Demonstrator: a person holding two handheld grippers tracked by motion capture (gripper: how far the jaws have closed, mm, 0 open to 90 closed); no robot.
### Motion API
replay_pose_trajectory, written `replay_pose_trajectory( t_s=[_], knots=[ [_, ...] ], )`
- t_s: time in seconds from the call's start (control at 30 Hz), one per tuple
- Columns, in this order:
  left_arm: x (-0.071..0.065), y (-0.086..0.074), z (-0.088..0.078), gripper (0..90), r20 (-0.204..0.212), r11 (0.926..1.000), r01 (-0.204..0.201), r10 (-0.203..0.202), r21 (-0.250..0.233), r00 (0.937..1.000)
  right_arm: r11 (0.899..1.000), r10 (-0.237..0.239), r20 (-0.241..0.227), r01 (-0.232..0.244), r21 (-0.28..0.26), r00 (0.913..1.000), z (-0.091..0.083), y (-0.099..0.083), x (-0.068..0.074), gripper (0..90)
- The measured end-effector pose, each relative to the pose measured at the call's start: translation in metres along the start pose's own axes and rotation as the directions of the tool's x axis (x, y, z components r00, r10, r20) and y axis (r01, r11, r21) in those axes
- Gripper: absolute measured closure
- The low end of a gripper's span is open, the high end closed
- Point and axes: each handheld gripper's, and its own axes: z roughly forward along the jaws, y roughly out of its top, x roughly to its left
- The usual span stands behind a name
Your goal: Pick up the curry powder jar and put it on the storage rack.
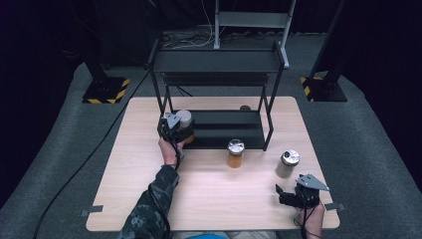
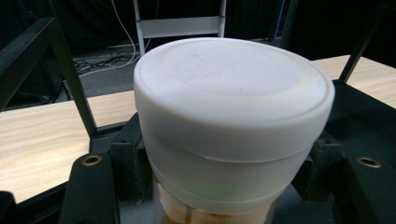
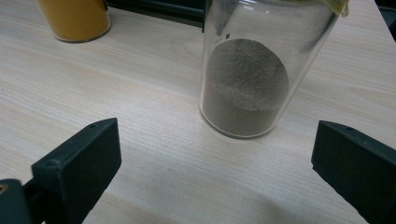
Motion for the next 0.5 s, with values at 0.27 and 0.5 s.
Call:
replay_pose_trajectory(
  t_s=[0.27,0.5],
  knots=[
    [-0.0008,-0.0055,0.0,34.1,-0.007,0.9999,-0.008,0.008,-0.01,0.9999,1.0,0.0,0.0,0.0,-0.001,1.0,-0.0001,-0.0001,0.0001,0.7],
    [-0.0006,-0.0056,0.0003,34.2,-0.007,0.9999,-0.006,0.006,-0.01,1.0,1.0,-0.001,0.0,0.001,-0.001,1.0,-0.0002,-0.0002,0.0001,0.7]
  ],
)
